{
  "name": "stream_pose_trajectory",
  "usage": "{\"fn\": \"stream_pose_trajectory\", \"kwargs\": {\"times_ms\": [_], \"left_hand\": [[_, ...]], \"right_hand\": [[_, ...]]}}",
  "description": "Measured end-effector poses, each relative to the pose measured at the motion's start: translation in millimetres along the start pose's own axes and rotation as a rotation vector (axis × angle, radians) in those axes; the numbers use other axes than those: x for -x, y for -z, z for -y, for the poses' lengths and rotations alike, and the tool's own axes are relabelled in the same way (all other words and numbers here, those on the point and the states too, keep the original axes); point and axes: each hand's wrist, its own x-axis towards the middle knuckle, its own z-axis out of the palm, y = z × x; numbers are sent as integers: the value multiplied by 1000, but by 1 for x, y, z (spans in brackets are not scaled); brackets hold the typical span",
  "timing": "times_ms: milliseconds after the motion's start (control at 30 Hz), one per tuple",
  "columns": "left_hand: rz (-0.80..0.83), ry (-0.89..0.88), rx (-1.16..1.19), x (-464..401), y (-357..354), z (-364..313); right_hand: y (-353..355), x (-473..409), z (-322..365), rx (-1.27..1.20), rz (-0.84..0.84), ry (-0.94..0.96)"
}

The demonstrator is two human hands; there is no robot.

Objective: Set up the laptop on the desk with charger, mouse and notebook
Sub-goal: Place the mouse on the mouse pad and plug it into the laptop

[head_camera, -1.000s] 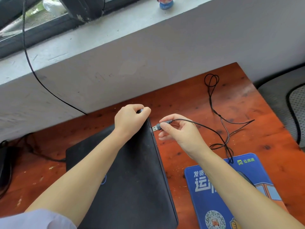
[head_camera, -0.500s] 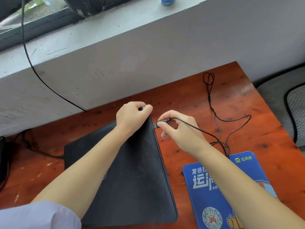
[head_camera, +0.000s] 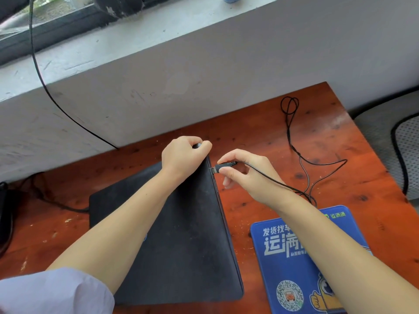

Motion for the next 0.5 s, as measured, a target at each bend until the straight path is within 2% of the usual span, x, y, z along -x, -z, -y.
{"fn": "stream_pose_trajectory", "kwargs": {"times_ms": [100, 367, 500], "left_hand": [[7, -6, -2, 1, -2, 0], [18, -6, 13, 1, -1, -1], [28, -14, 9, 2, -3, -2]], "right_hand": [[7, 0, 1, 82, 80, 50], [9, -3, 7, 225, 56, 155], [14, -5, 8, 252, 117, 167]]}}
